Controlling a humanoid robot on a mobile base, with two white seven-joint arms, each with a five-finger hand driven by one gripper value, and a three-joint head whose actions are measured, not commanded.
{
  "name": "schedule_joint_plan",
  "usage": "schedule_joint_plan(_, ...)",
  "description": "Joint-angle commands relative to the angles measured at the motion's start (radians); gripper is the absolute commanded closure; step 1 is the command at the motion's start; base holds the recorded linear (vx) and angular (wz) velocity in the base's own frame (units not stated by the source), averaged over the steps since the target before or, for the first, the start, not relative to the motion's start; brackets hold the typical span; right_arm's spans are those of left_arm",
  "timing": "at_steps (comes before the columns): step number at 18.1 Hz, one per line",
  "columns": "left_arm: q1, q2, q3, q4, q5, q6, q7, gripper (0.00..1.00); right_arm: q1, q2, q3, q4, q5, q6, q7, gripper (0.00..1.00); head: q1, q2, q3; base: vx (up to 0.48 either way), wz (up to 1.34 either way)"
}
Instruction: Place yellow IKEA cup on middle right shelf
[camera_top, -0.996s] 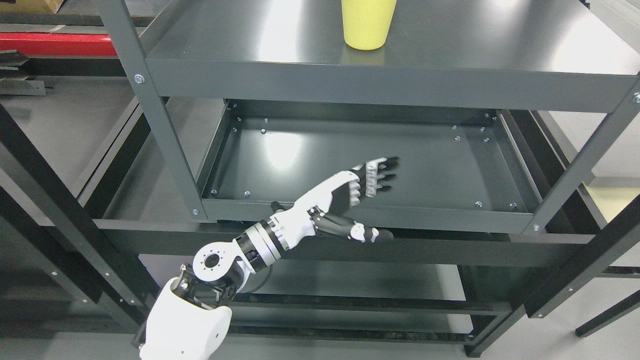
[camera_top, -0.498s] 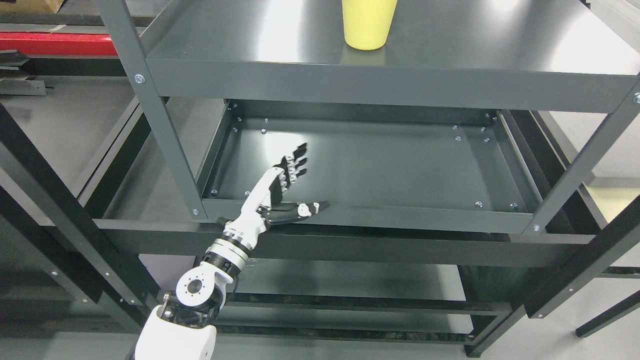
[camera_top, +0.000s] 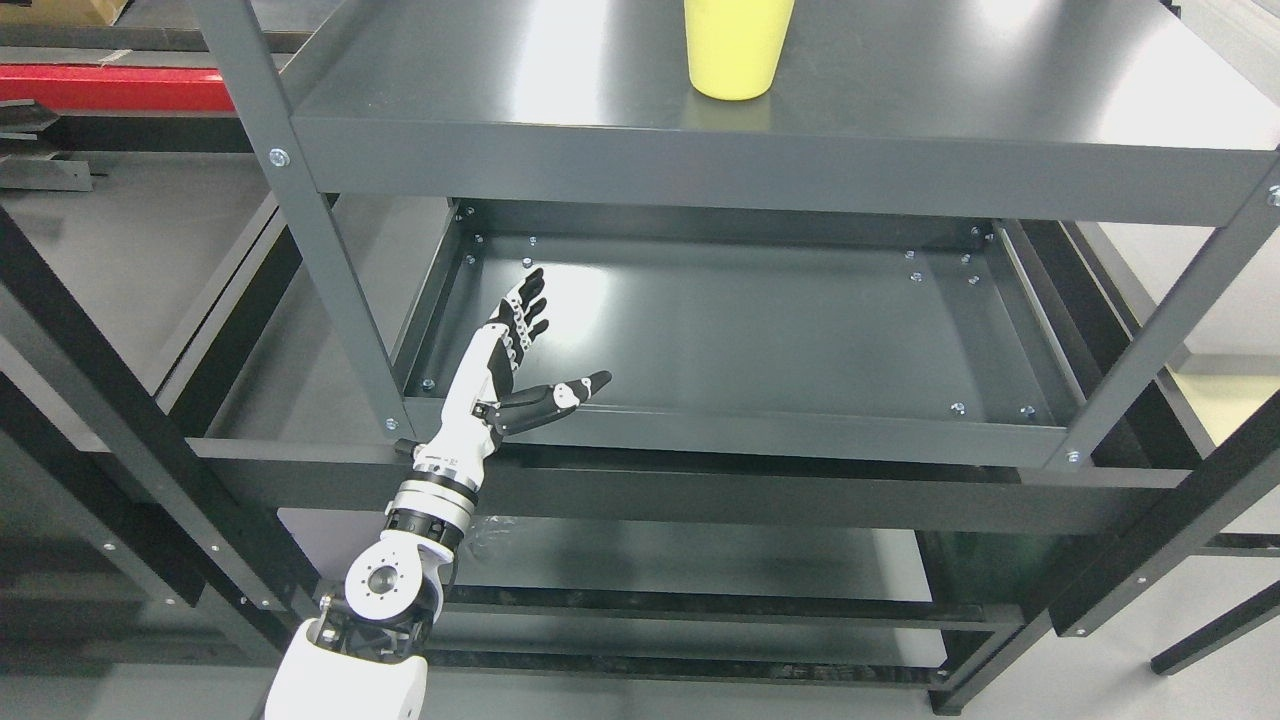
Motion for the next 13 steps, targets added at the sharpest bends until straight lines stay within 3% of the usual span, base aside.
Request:
schedule_joint_plan(1, 0.001, 0.010, 0.007, -0.020, -0.007, 0.001, 0.003, 0.01, 0.014, -0.017, 0.017, 0.000, -0.025, 0.000, 0.000, 0.01, 0.0000, 0.000, 0.000, 0.000, 0.00)
schedule_joint_plan(13, 0.000, 0.010, 0.005, -0.029, -0.007, 0.001, 0.003, 0.01, 0.014, -0.017, 0.017, 0.000, -0.025, 0.000, 0.000, 0.01, 0.0000, 0.000, 0.000, 0.000, 0.00)
